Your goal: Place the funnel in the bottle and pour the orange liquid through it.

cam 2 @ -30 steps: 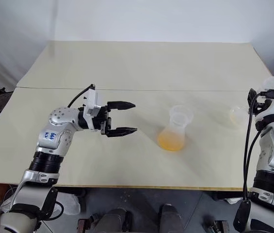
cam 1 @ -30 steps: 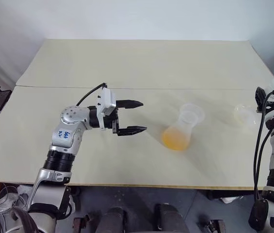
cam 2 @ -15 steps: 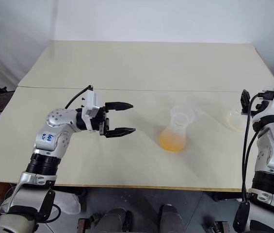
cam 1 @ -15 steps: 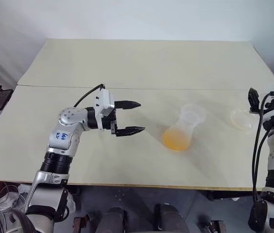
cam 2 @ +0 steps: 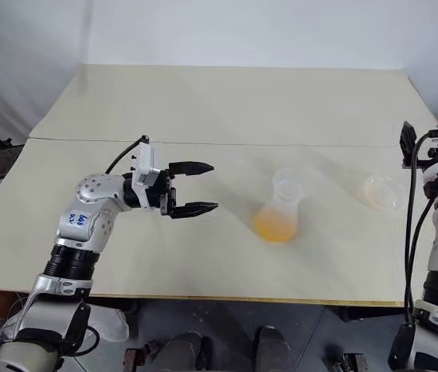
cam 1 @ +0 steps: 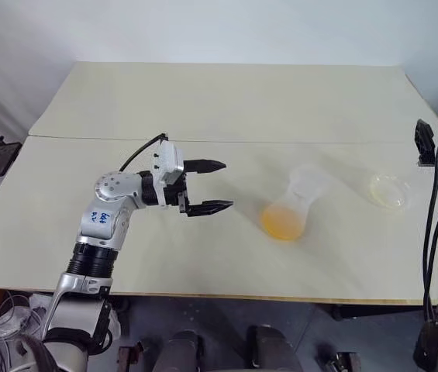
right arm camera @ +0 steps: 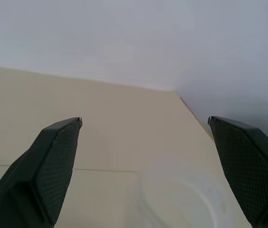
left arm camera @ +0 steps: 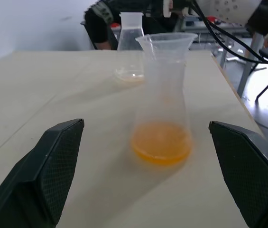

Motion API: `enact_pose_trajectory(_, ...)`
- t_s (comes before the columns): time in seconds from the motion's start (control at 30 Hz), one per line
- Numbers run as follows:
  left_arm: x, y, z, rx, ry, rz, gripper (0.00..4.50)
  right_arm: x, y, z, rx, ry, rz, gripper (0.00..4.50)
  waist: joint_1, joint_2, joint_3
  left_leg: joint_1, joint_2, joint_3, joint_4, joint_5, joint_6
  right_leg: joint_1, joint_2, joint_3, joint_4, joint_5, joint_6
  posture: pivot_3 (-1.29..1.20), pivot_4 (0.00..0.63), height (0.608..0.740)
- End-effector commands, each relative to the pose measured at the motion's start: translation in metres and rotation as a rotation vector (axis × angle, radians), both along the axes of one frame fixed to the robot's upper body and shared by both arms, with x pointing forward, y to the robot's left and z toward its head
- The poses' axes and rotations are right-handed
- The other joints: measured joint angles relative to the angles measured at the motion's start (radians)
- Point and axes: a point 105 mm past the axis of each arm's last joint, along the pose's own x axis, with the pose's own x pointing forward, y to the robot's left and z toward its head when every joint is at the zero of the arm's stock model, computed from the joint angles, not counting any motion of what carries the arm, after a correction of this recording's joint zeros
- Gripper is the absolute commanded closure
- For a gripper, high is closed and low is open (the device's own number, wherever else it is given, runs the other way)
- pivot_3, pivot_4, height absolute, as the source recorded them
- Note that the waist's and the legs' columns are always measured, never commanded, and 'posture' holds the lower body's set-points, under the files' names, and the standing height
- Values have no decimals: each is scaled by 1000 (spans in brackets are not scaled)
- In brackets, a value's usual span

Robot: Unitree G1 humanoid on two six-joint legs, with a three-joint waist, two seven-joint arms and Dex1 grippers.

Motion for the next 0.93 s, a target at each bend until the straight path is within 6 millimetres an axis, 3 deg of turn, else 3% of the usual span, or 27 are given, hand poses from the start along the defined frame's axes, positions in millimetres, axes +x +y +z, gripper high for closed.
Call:
enact_pose_trajectory(0.03,2,6,29,-115,-11,32,0,-20,8,41,-33,-125,103,20,0,0,0,0,0,0,0,0,0,0,0,0,0,0,0,0,150,740)
enact_pose_trajectory(0.17,8,21,38,-150,24,114,0,-37,26,46,-97,-99,319,20,1,0,0,0,0,-1,0,0,0,0,0,0,0,0,0,0,150,740)
enact_pose_trajectory(0.33,1,45,34,-107,49,190,0,-68,46,42,-185,-8,620,20,1,0,0,0,0,-1,-1,0,0,1,0,0,-1,0,0,0,150,740)
enact_pose_trajectory(0.4,-6,52,31,-100,75,176,0,-81,55,32,-204,48,738,20,3,0,0,0,1,-1,-1,0,0,1,-1,0,-2,0,0,0,150,740)
enact_pose_trajectory(0.5,-9,57,24,-81,55,179,0,-87,51,12,-221,157,785,20,5,-1,0,1,2,-1,-1,0,0,4,-3,-1,-5,0,0,0,150,740)
enact_pose_trajectory(0.63,-17,66,9,-90,80,189,0,-99,39,-51,-337,431,851,20,9,-1,0,1,1,-1,-1,0,0,5,-4,-1,-9,0,1,0,150,740)
enact_pose_trajectory(0.77,-23,78,-4,-82,92,215,0,-94,30,-60,-337,382,850,20,0,-1,1,1,1,0,-2,0,0,4,-4,0,-9,0,1,0,150,740)
enact_pose_trajectory(0.93,-23,84,-4,-75,72,235,0,-94,25,-76,-381,454,873,20,1,-1,1,3,2,0,-1,0,0,4,-5,-1,-10,0,1,0,150,740)
